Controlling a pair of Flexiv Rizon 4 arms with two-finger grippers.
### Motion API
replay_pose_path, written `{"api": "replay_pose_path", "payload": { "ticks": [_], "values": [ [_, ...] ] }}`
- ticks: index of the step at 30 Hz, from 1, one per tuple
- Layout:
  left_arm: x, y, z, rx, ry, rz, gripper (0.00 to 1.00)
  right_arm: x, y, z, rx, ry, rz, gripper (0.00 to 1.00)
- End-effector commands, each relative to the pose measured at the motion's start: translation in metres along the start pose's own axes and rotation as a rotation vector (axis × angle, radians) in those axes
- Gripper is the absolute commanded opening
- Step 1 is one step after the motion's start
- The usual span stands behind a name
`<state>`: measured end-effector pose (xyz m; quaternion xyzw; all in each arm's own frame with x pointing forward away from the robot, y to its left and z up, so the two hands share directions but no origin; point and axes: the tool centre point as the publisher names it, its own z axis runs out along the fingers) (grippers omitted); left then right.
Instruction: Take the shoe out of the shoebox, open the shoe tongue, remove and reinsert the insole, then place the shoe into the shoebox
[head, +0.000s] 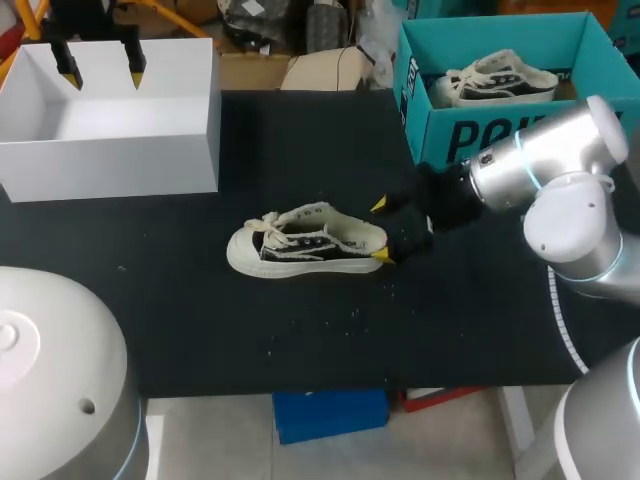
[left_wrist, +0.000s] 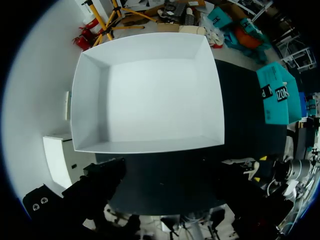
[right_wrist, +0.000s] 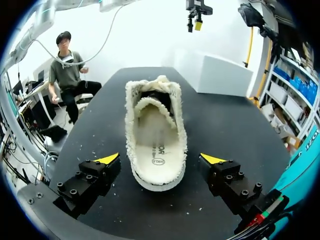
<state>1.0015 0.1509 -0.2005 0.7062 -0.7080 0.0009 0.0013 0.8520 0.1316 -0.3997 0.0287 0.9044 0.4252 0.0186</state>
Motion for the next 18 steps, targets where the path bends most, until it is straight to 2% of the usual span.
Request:
{"api": "replay_pose_path", "payload": {
  "ticks": [1,18],
  "values": [
    [0.000,0.000,0.000,-0.001,-0.002,-0.001,1.00,0.005,-0.004,0.008,-0.013,-0.018,0.013,1.00],
    [0.000,0.000,0.000,-0.001,-0.002,-0.001,1.00,0.000,-0.011,0.035,-0.074,-0.026,0.036,1.00]
  ]
}}
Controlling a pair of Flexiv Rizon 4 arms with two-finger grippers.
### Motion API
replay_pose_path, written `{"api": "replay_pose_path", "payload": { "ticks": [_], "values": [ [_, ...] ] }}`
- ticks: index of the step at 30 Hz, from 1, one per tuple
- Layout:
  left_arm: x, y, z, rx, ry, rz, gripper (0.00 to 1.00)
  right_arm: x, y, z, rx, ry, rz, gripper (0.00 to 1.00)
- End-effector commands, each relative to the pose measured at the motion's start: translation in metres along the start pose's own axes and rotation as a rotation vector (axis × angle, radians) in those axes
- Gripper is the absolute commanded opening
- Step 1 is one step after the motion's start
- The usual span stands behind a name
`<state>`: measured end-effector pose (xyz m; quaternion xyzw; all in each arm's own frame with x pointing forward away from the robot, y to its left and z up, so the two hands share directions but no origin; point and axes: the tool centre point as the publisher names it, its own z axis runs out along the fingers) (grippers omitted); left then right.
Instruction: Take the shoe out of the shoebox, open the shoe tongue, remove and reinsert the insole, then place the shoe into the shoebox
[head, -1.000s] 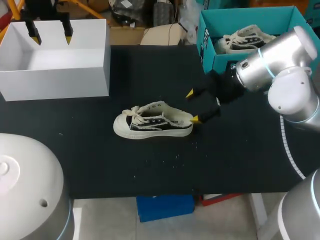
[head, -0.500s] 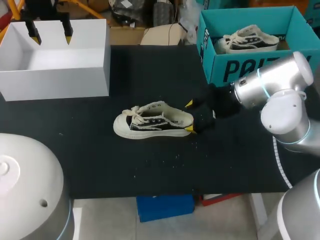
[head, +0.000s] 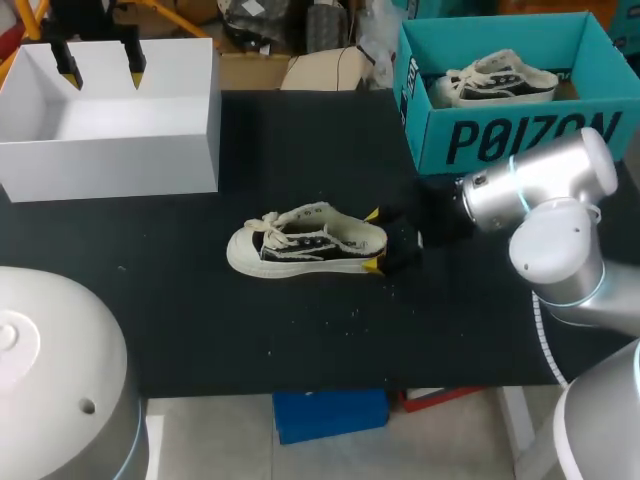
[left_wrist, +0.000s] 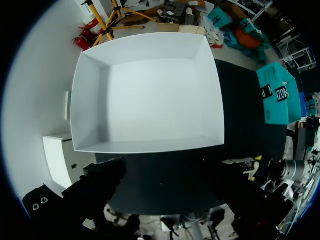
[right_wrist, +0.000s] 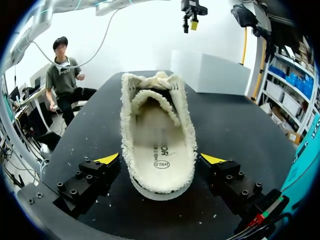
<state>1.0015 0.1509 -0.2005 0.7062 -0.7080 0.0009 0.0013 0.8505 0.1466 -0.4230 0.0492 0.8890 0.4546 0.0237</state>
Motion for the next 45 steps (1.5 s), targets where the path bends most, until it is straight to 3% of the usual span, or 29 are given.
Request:
{"api": "replay_pose_path", "payload": {
  "ticks": [1,17,18,19,23,27,32,45],
  "values": [
    [0.001,0.000,0.000,-0.001,-0.002,-0.001,1.00,-0.003,-0.004,0.010,-0.009,-0.001,0.003,1.00],
    [0.001,0.000,0.000,-0.001,-0.002,-0.001,1.00,-0.007,-0.007,0.019,-0.034,0.006,0.013,1.00],
    [0.001,0.000,0.000,-0.001,-0.002,-0.001,1.00,-0.007,-0.007,0.019,-0.030,0.002,0.015,0.03],
    [0.001,0.000,0.000,-0.001,-0.002,-0.001,1.00,-0.007,-0.007,0.019,-0.030,0.002,0.015,0.00],
    [0.001,0.000,0.000,-0.001,-0.002,-0.001,1.00,-0.007,-0.007,0.019,-0.030,0.002,0.015,0.00],
    [0.022,0.004,-0.018,0.015,-0.014,-0.024,1.00,-0.007,-0.007,0.019,-0.030,0.002,0.015,0.00],
    [0.063,0.018,-0.029,0.022,-0.052,-0.036,1.00,-0.007,-0.007,0.019,-0.030,0.002,0.015,0.00],
    [0.167,0.070,-0.012,0.027,-0.027,0.003,1.00,-0.007,-0.007,0.019,-0.030,0.002,0.015,0.00]
  ]
}}
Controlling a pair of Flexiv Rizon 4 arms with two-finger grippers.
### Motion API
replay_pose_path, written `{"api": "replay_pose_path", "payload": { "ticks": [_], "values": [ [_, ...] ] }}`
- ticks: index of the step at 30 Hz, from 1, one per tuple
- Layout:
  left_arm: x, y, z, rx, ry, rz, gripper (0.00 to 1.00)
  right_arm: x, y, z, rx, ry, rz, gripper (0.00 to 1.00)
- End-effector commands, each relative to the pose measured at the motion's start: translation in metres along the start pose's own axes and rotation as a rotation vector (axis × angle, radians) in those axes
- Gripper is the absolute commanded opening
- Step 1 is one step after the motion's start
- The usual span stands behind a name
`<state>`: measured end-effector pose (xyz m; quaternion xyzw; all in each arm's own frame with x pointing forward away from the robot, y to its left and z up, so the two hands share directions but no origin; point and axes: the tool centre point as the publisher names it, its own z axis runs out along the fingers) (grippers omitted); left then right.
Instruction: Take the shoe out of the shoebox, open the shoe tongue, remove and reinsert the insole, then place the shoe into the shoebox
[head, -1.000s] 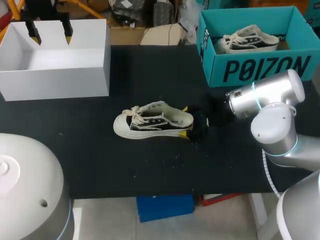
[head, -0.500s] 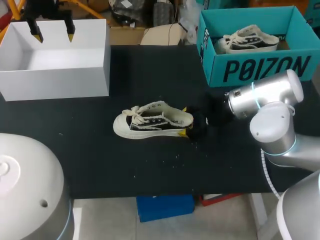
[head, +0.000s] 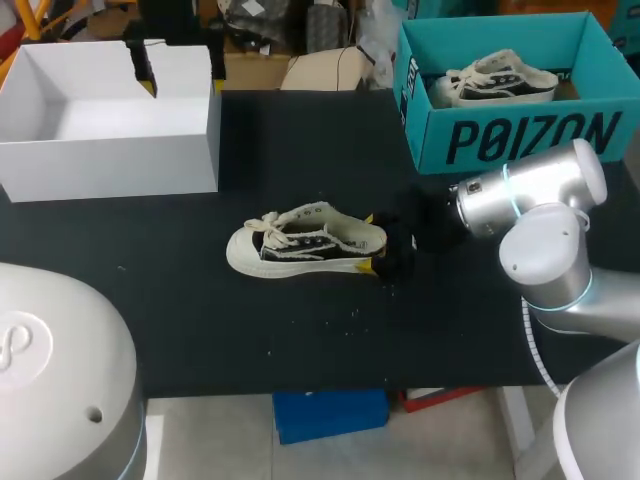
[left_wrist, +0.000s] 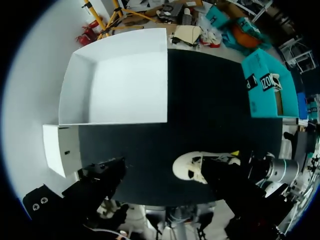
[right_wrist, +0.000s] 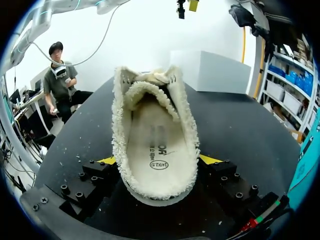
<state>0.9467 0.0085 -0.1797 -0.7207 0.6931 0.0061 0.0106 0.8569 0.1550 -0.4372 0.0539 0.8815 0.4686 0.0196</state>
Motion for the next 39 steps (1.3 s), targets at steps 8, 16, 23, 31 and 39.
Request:
{"api": "replay_pose_path", "payload": {
  "ticks": [8,16,23,31,39],
  "values": [
    [0.024,0.017,0.008,0.021,0.001,0.045,1.00,-0.001,-0.001,0.003,0.001,-0.002,0.001,0.00],
    [0.024,0.017,0.008,0.021,0.001,0.045,1.00,-0.001,-0.001,0.003,0.001,-0.002,0.001,0.00],
    [0.082,0.037,0.008,0.033,-0.116,0.011,1.00,-0.001,-0.001,0.003,0.001,-0.002,0.001,0.00],
    [0.134,0.071,0.023,0.058,-0.170,0.053,1.00,-0.001,-0.001,0.003,0.001,-0.002,0.001,0.00],
    [0.161,0.096,0.057,0.027,-0.213,0.072,1.00,-0.001,-0.001,0.003,0.001,-0.002,0.001,0.00]
  ]
}}
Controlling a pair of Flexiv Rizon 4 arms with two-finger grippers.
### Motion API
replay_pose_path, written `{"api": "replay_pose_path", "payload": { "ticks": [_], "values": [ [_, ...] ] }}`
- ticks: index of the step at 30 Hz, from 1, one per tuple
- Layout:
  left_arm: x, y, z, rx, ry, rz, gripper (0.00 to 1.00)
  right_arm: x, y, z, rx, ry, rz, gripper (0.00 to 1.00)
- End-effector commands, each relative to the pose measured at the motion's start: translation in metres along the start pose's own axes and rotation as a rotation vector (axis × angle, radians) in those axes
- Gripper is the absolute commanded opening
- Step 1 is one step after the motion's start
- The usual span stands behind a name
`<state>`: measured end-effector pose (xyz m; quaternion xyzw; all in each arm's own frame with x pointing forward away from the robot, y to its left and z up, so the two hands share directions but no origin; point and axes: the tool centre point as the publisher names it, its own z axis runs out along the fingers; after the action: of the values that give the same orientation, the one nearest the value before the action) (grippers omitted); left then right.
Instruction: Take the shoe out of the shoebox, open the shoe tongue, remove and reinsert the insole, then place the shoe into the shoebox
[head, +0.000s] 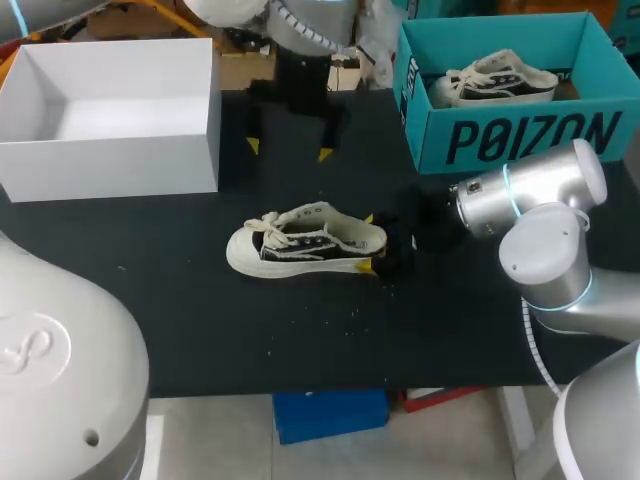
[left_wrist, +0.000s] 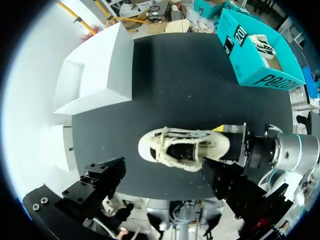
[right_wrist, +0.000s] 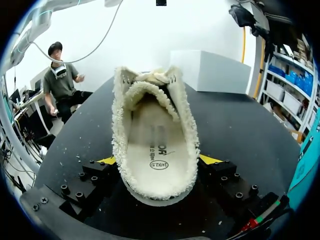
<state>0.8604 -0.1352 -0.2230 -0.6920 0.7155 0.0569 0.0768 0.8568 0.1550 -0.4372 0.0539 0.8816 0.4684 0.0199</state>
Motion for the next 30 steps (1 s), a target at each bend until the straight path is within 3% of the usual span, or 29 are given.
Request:
{"api": "replay_pose_path", "payload": {
  "ticks": [1,5,15,24,30],
  "values": [
    [0.025,0.005,0.017,-0.003,-0.049,0.008,1.00,-0.001,-0.001,0.003,0.001,-0.001,0.001,0.00],
    [0.038,0.012,0.035,0.019,-0.099,0.041,1.00,-0.001,-0.001,0.003,0.001,-0.001,0.001,0.00],
    [0.062,0.017,0.075,-0.033,-0.051,0.108,1.00,-0.001,-0.001,0.003,0.001,-0.001,0.001,0.00],
    [0.070,0.016,0.107,-0.139,-0.138,0.165,1.00,-0.001,-0.001,0.003,0.001,-0.001,0.001,0.00],
    [0.068,0.016,0.121,-0.162,-0.187,0.165,1.00,-0.001,-0.001,0.003,0.001,-0.001,0.001,0.00]
  ]
}}
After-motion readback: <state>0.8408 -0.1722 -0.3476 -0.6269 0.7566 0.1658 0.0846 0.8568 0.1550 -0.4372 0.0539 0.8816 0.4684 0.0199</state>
